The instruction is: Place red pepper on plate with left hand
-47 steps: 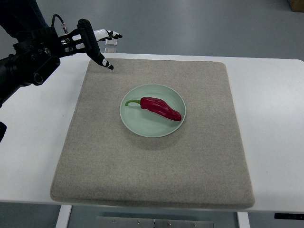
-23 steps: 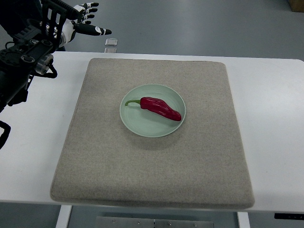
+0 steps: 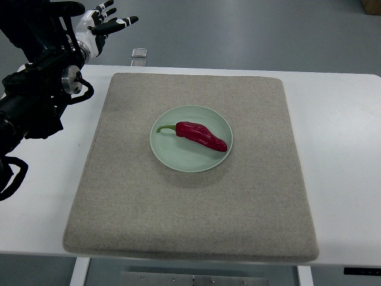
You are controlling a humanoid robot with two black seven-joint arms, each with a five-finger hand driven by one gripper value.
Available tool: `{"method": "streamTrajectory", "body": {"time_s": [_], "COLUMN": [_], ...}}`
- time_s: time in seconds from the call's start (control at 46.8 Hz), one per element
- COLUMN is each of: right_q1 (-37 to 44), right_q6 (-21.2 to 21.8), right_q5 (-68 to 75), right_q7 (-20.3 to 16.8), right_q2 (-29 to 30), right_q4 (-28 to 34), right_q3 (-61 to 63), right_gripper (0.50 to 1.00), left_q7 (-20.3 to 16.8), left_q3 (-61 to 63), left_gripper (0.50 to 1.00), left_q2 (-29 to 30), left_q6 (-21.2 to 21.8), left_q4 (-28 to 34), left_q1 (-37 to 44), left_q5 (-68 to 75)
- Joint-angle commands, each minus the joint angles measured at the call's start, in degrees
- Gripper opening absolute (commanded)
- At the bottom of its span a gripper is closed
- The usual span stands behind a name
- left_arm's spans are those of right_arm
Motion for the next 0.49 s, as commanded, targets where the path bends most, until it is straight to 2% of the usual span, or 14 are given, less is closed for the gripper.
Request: {"method": "streamTrajectory", "body": {"time_s": [0.0,0.47], "right_q1": [0.05,0.05], "right_q6": [0.0,0.0], "right_q5": [0.0,0.0], "right_q7": [0.0,0.0], "right_q2": [0.0,0.0], "right_q4": [0.0,0.0], "right_q3": [0.0,0.0], "right_gripper": [0.932,0.932], "left_q7": [-1.51,-5.91], "left_q3": [-0.05,-0.14], "left_gripper": [0.964,0.964], "left_q2": [-0.68,-2.35], "left_q6": [-2.37,-18.1], "left_q4": [0.9,6.62], "left_q1": [1.07,4.41], "left_q5": [-2.13,-13.21]}}
